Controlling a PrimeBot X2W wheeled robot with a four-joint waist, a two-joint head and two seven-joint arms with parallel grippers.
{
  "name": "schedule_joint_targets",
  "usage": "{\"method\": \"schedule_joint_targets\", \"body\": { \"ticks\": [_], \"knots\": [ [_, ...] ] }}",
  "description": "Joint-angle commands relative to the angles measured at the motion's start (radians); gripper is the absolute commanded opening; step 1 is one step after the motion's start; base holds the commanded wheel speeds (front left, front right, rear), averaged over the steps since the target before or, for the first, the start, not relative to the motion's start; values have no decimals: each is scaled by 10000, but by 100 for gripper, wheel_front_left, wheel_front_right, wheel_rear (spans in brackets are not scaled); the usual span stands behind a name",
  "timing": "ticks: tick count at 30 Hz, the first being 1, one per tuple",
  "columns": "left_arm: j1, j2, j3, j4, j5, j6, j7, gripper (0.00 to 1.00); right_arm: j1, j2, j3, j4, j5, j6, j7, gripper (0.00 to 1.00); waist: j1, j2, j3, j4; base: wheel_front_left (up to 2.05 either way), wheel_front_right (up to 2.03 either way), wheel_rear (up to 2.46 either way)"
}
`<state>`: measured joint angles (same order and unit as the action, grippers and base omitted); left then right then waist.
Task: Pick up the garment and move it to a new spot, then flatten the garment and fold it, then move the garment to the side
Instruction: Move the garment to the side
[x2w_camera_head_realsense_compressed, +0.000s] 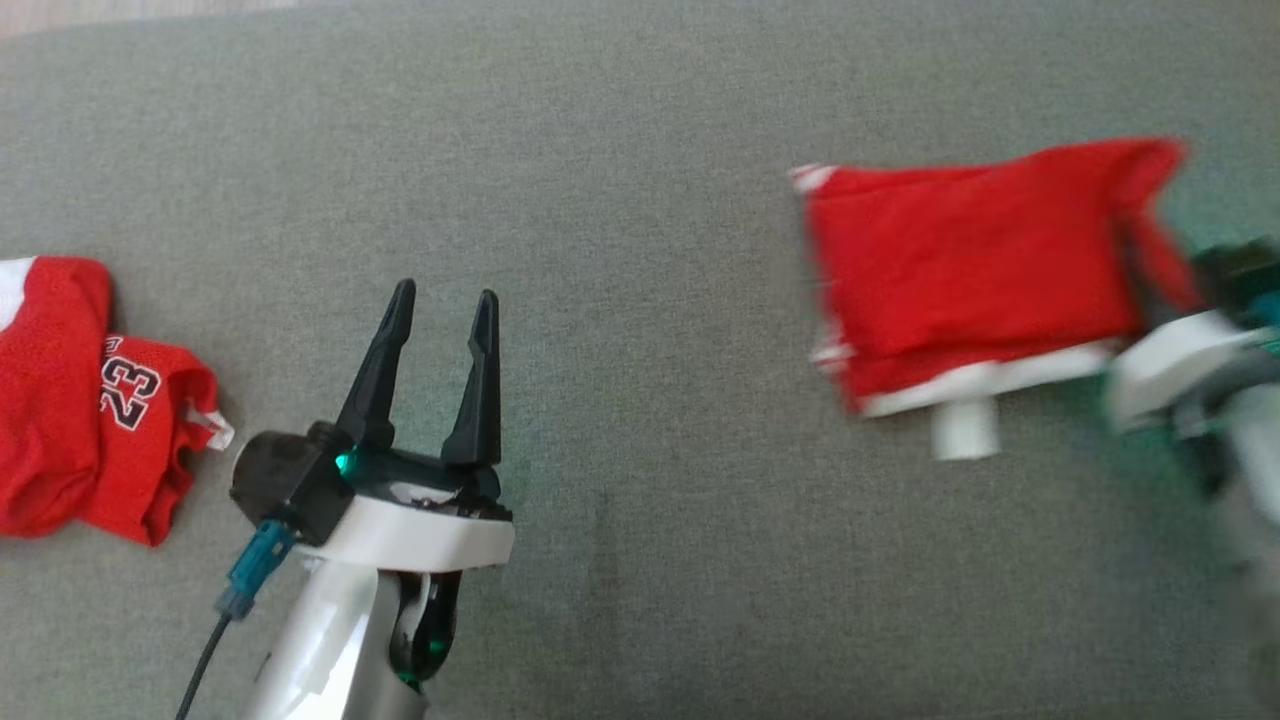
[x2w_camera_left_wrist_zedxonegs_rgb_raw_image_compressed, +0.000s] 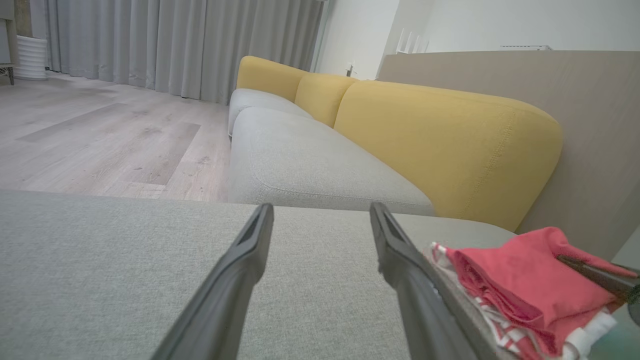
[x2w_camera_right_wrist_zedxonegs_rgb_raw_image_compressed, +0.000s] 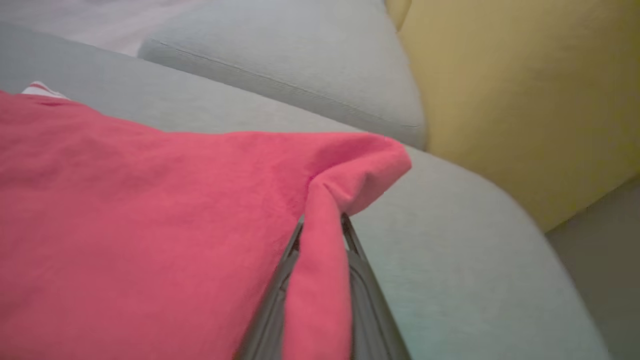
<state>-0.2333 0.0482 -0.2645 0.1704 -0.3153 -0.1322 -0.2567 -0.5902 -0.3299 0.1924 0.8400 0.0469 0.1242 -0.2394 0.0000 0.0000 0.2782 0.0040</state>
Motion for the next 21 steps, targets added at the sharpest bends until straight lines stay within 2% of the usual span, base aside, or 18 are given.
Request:
{"method": "schedule_joint_targets", "body": {
  "ticks": [1,6,10,14,20,21],
  "knots": [
    [-348,20,216,-349,84,15,-51,100,-377,-810,143,-200,-22,65,-164,0,0,0,106,9,0,0,0],
    [-420,20,183,-367,106,15,-51,100,-739,-2713,-366,437,171,65,-178,0,0,0,368,208,0,0,0],
    [-487,20,246,-366,150,15,-51,100,-1035,-3590,-1045,1141,248,65,-191,0,0,0,556,367,0,0,0],
    [-571,20,269,-355,168,15,-51,100,-1311,-3970,-1471,1697,8,65,-202,0,0,0,687,468,0,0,0],
    [-576,20,287,-340,173,15,-51,100,-1641,-3767,-1792,1971,-113,65,-214,0,0,0,736,484,0,0,0],
    [-574,20,283,-333,175,15,-51,100,-1704,-3729,-1872,1964,-171,65,-216,16,0,0,741,476,0,0,0]
  ]
}}
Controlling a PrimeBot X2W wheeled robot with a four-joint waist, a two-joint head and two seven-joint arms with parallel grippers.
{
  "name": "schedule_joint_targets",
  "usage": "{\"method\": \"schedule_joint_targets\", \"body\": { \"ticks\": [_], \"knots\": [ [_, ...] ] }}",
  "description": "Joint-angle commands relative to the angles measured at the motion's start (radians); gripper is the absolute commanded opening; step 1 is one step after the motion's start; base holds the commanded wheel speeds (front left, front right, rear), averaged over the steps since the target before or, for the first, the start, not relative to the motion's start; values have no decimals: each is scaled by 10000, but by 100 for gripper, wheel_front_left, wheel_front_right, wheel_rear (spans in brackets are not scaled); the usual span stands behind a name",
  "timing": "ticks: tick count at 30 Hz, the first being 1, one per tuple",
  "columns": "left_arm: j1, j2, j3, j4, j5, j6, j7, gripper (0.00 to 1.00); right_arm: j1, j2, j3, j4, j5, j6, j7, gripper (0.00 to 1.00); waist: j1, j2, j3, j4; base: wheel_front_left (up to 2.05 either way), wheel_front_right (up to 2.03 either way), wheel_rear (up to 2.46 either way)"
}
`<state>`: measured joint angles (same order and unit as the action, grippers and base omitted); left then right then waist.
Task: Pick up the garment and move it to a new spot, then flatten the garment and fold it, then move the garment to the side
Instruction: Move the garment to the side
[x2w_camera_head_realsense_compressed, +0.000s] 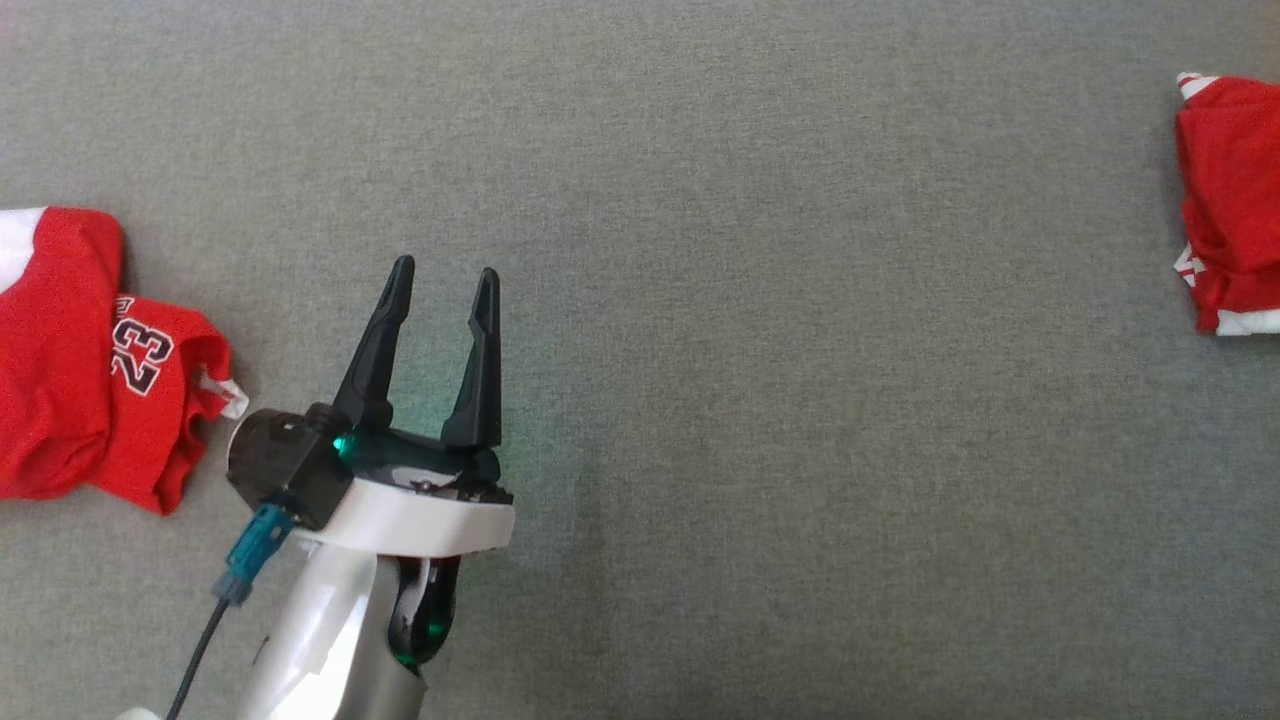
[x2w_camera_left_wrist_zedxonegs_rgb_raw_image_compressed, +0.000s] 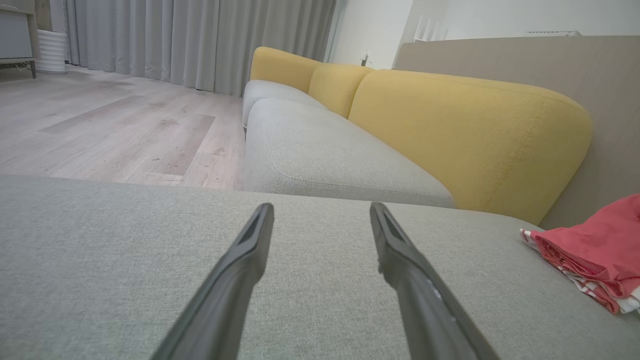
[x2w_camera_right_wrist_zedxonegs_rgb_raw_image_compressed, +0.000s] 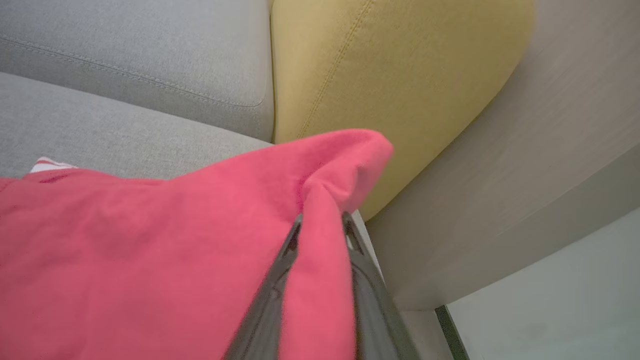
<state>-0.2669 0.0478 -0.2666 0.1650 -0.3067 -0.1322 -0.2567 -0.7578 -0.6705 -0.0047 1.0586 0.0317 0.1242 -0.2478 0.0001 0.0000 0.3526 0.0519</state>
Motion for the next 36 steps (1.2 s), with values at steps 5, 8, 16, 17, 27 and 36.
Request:
{"method": "schedule_joint_targets", "body": {
  "ticks": [5,8,16,17,27,36],
  "knots": [
    [-283,24,277,-184,64,15,-51,100,-64,-74,-419,-434,-275,65,-136,100,-1,0,-120,-23,0,0,0],
    [-239,24,337,-137,34,15,-51,100,95,160,-754,-760,-348,65,-137,100,-1,0,-316,-56,0,0,0],
    [241,24,715,-197,-60,15,-51,100,1184,1935,-1036,-3344,31,65,-138,100,-1,0,-1377,-335,0,0,0],
    [327,24,795,-218,-56,15,-51,100,1404,2249,-1062,-3710,194,65,-138,100,-1,0,-1566,-374,0,0,0],
    [1462,24,1267,-482,-308,15,-51,100,4583,4650,-710,-7067,1275,65,-139,100,-1,0,-2912,-680,0,0,0],
    [2114,24,1075,-366,-431,15,-51,100,6768,5916,-398,-8082,948,65,-139,100,-1,0,-3524,-528,0,0,0]
  ]
}}
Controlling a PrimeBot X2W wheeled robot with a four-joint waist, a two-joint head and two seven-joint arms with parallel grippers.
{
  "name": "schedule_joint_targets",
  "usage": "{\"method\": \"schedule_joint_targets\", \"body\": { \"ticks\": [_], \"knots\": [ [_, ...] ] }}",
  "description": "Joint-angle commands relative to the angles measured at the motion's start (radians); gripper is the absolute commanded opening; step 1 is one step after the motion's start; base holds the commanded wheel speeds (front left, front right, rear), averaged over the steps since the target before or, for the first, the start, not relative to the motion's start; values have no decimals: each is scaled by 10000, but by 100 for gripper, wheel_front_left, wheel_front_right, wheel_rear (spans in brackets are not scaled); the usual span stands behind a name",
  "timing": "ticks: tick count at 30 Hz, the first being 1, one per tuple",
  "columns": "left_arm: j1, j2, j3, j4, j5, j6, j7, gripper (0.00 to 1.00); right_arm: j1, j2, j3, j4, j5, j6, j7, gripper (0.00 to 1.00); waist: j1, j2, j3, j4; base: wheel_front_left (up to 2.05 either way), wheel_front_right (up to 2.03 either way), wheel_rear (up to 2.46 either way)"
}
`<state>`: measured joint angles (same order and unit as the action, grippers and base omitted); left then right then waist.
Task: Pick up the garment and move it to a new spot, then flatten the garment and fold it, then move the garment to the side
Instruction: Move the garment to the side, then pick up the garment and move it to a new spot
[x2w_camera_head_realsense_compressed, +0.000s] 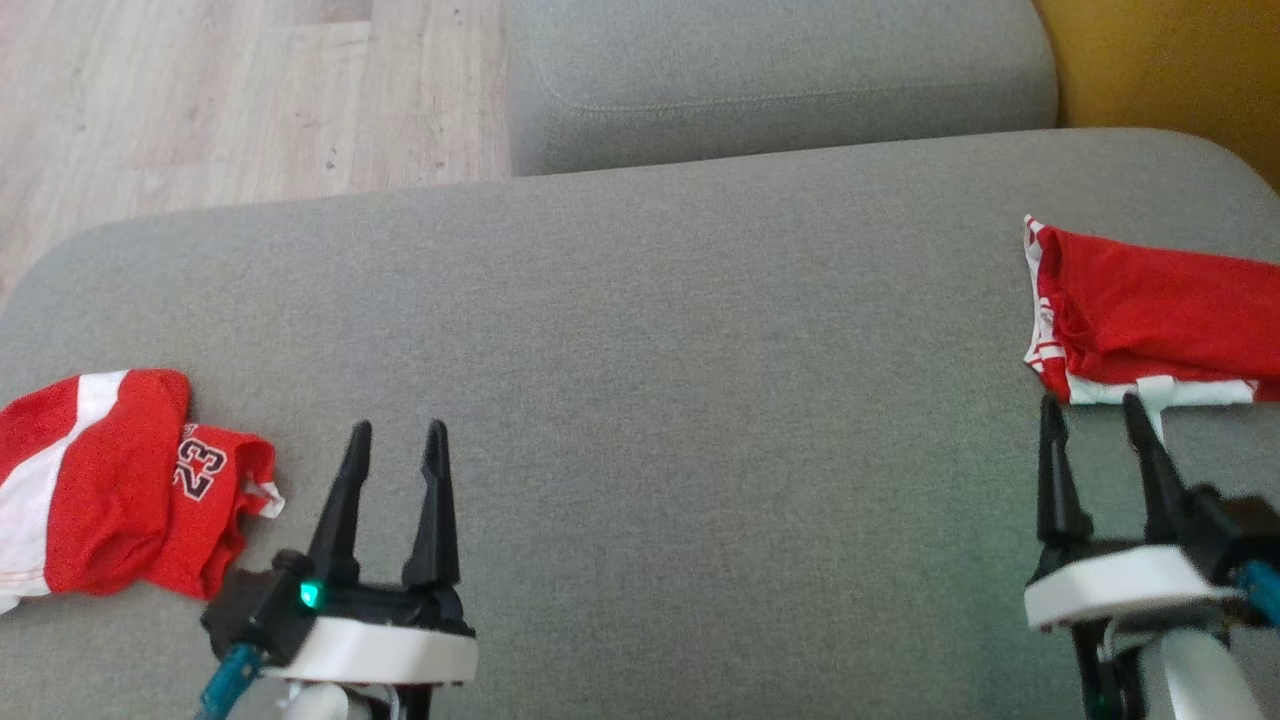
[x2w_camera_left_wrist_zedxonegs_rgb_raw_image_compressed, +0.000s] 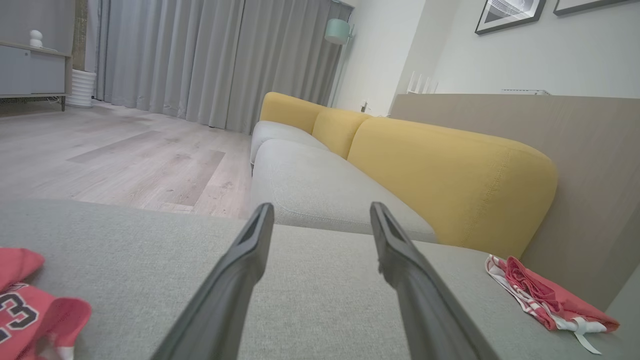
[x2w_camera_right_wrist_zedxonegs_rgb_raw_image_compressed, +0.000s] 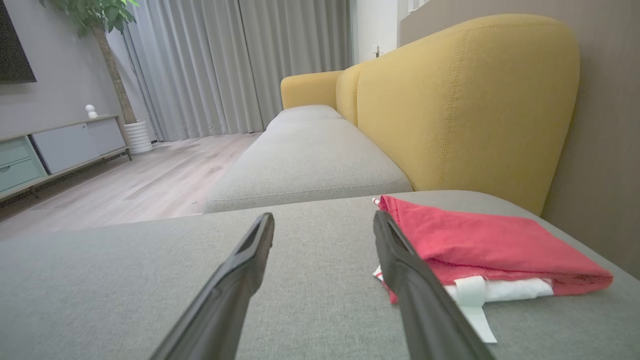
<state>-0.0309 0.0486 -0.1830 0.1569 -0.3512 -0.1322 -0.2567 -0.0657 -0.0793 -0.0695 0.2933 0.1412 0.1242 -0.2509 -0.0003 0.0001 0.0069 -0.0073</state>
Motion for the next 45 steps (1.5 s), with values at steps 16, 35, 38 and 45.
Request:
{"method": "schedule_joint_targets", "body": {
  "ticks": [16,35,38,45],
  "knots": [
    [169,16,330,-207,-43,15,-51,100,670,285,333,-983,-493,65,-108,100,3,-1,-107,164,0,0,0],
    [73,16,342,-100,-6,15,-51,100,596,290,540,-1129,-242,65,-109,100,3,-1,5,92,0,0,0],
    [30,16,311,-16,-53,15,-51,100,611,290,662,-1122,-234,65,-109,100,3,-1,-16,231,0,0,0],
    [-12,16,588,97,-7,23,-51,100,646,290,818,-1146,151,65,-109,100,3,-1,-86,871,0,0,0]
  ]
}}
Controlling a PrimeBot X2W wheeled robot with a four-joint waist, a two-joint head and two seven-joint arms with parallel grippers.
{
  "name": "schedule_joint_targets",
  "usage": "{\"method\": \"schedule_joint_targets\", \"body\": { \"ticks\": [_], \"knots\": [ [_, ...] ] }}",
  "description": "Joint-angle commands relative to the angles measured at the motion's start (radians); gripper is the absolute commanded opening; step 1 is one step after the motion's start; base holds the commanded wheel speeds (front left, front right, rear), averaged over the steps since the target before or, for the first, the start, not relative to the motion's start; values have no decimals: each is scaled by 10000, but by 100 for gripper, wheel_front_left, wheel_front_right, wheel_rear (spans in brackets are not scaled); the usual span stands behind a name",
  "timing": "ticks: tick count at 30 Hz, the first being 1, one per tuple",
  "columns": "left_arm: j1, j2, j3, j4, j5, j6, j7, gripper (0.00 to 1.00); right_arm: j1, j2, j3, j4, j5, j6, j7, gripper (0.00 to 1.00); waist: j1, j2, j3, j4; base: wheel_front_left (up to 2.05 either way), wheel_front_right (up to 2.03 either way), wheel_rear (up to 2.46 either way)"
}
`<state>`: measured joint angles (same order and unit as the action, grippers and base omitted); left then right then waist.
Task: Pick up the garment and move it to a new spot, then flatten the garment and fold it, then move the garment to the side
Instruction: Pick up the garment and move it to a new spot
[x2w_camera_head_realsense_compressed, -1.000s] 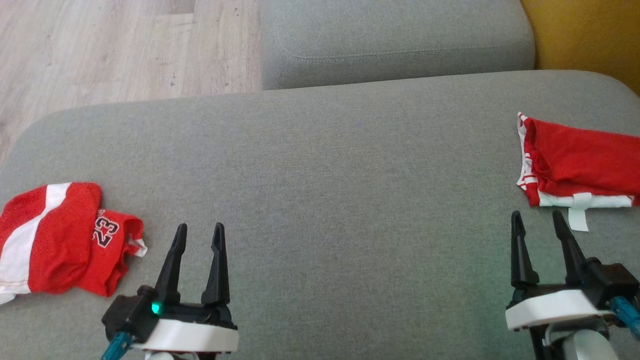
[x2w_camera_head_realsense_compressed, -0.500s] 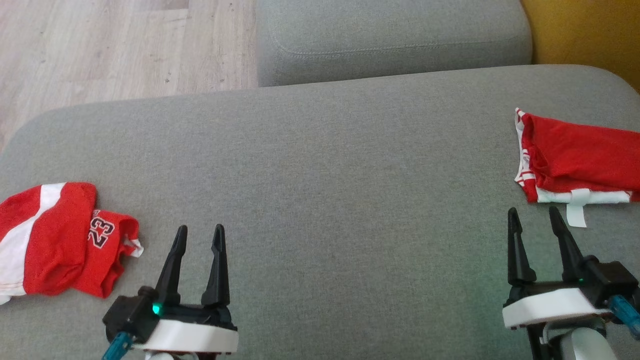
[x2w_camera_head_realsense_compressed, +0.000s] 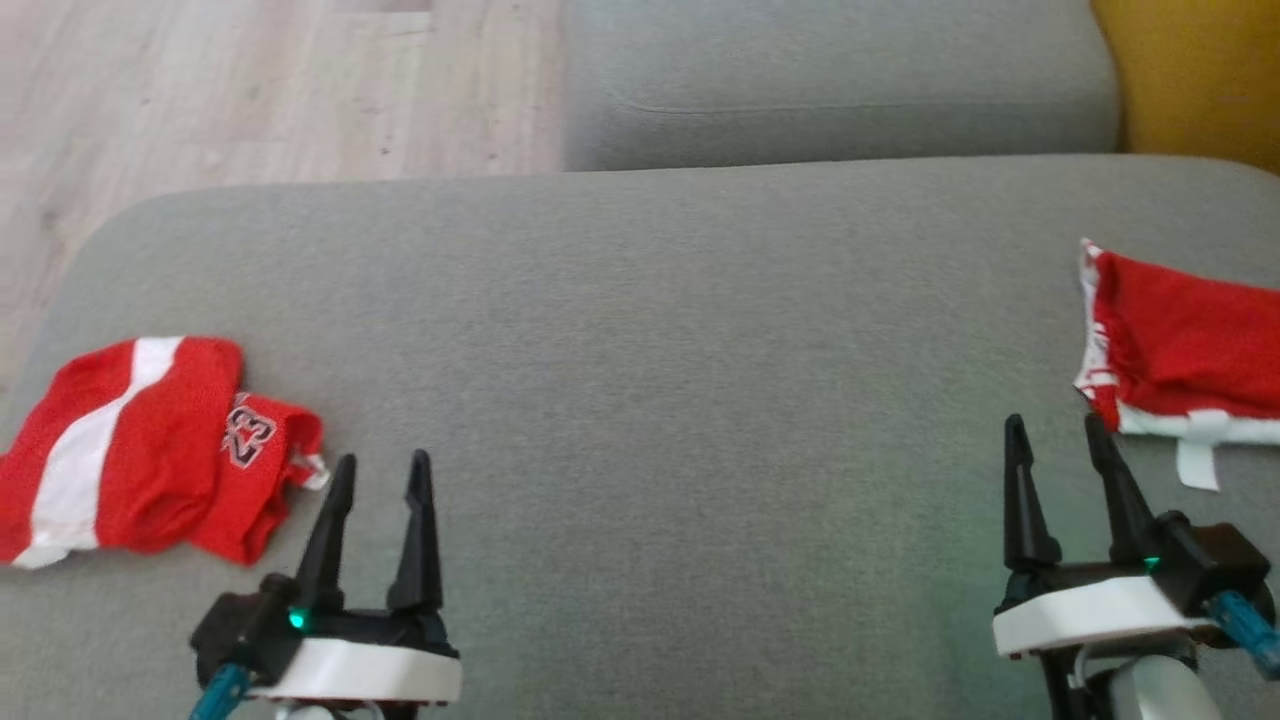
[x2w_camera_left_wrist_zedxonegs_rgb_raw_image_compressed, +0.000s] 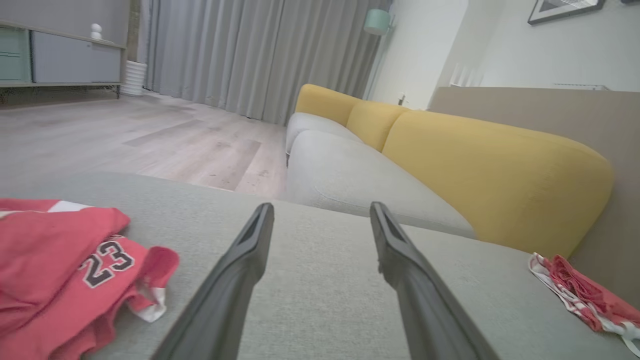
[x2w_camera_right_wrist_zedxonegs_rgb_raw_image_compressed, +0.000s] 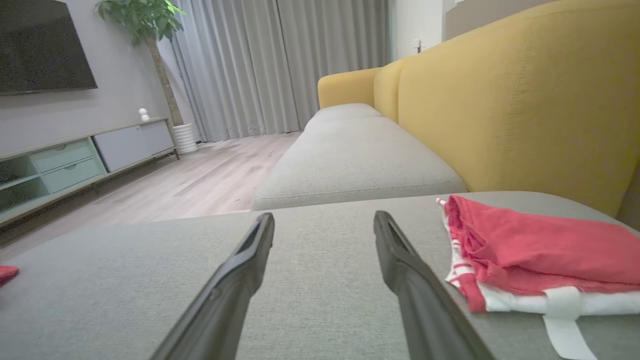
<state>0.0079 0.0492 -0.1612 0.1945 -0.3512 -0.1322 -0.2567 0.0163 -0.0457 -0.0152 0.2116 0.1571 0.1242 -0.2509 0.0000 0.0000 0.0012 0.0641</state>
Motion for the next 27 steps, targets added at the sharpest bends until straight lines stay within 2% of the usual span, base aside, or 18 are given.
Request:
{"method": "schedule_joint_targets", "body": {
  "ticks": [1,17,27],
  "knots": [
    [-388,10,459,-288,4,27,-51,100,-183,-46,332,-332,-20,65,-109,100,0,0,-38,256,0,0,0],
    [-248,10,1200,-474,258,20,-51,100,-125,-45,977,-157,121,65,-109,100,0,0,-161,2142,0,0,0],
    [-305,10,1195,-507,372,17,-51,100,-164,-45,1188,-56,464,65,-109,100,0,0,-97,2824,0,0,0]
  ]
}}
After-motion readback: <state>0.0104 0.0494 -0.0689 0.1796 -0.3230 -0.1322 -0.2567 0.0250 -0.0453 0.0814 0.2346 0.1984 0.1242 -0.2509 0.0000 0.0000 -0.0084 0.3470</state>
